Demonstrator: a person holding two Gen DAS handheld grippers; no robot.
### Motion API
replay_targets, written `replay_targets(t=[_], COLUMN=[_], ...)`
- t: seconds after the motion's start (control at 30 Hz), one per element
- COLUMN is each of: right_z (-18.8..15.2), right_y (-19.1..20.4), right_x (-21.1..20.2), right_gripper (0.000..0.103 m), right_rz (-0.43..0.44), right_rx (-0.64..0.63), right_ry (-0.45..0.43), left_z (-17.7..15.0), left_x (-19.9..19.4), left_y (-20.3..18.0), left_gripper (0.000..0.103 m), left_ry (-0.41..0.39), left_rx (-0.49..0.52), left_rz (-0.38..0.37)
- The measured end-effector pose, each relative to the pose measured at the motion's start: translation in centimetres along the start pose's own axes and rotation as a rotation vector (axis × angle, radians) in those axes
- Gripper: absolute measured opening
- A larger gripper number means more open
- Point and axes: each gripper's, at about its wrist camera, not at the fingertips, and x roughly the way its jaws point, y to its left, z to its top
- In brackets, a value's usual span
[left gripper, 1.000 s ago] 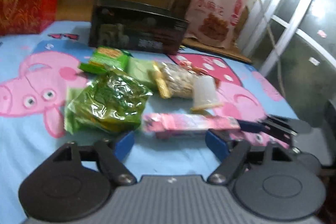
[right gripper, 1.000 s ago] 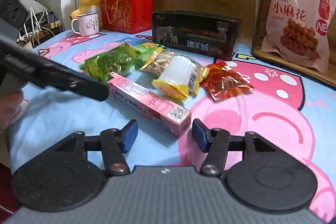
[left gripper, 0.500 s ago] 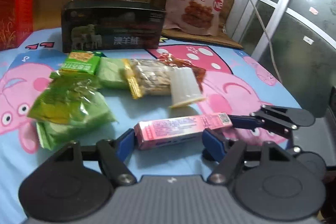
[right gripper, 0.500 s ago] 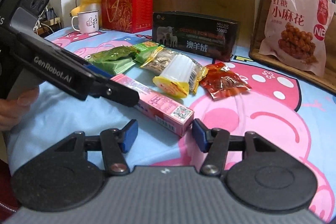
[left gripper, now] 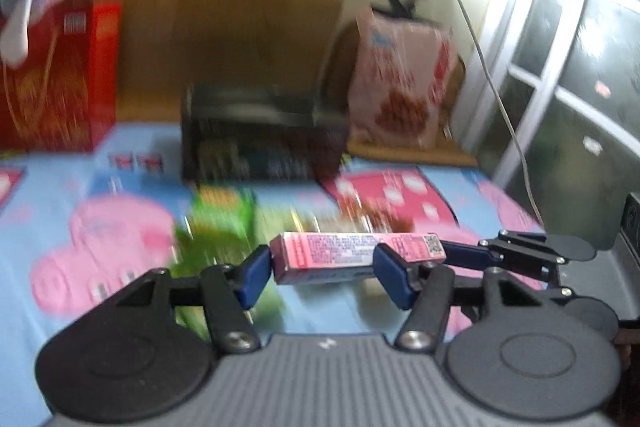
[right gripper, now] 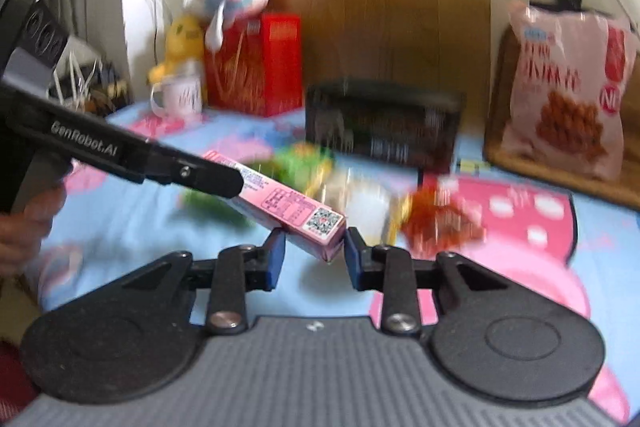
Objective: Organize snacks
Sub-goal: 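Lower the pink candy box into the tin box and release, then move the left gripper to the green pickle bag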
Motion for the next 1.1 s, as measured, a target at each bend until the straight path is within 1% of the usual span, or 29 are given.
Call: replay_targets(t=[0.1,0.2,0.27,0.33,0.47,0.6,0.67,0.7,0.73,0.8,0.9,0.97,1.03,1.1], right_z=[2.7,5.4,7.0,8.5,10.2,10.7,10.8,10.8,10.8,10.7,9.8,8.6,6.9,4.9], right_y=[-0.9,-2.2,-3.6,-5.0,-7.1,-8.4,-8.9,-8.9,-9.0,-8.9,-8.2,-7.5,-6.4,-4.8], right_x=[2.5,5.3,7.4,9.7,13.7,16.9,18.2,18.4,18.4,17.3,14.0,11.7,9.9,8.7], right_gripper=[0.035,0.036,0.036,0.037,0.036,0.037,0.04,0.044,0.05,0.051,0.051,0.051,0.051,0.051], right_rz=[-0.033,-0.073,-0.093,-0.105,-0.135,-0.158,-0.166,-0.182,-0.189,-0.182,-0.154,-0.094,-0.026,0.03], right_rx=[-0.019,-0.037,-0.036,-0.015,-0.006,-0.003,0.007,0.015,0.022,0.039,0.058,0.076,0.088,0.077], right_ry=[-0.053,-0.087,-0.093,-0.079,-0.053,-0.014,0.016,0.021,0.016,-0.003,-0.04,-0.036,-0.019,0.006], left_z=[3.4,6.8,8.9,10.5,12.2,12.7,12.5,12.4,12.1,11.7,10.4,9.1,7.4,5.4], left_x=[1.2,3.6,5.7,7.8,11.8,15.1,16.5,16.9,16.9,15.7,11.4,8.5,5.8,3.9], left_y=[0.8,1.8,2.6,3.4,5.1,6.7,7.1,7.3,7.4,7.8,8.7,9.5,10.0,10.2], left_gripper=[0.055,0.057,0.057,0.057,0.058,0.059,0.066,0.066,0.066,0.066,0.066,0.067,0.067,0.067], left_ry=[-0.063,-0.106,-0.123,-0.133,-0.134,-0.112,-0.079,-0.067,-0.056,-0.06,-0.096,-0.118,-0.124,-0.11], left_rx=[0.008,0.004,-0.006,-0.012,-0.052,-0.069,-0.076,-0.078,-0.08,-0.097,-0.14,-0.165,-0.171,-0.172], left_rz=[0.029,0.057,0.073,0.089,0.096,0.125,0.157,0.171,0.174,0.149,0.079,0.042,0.05,0.064])
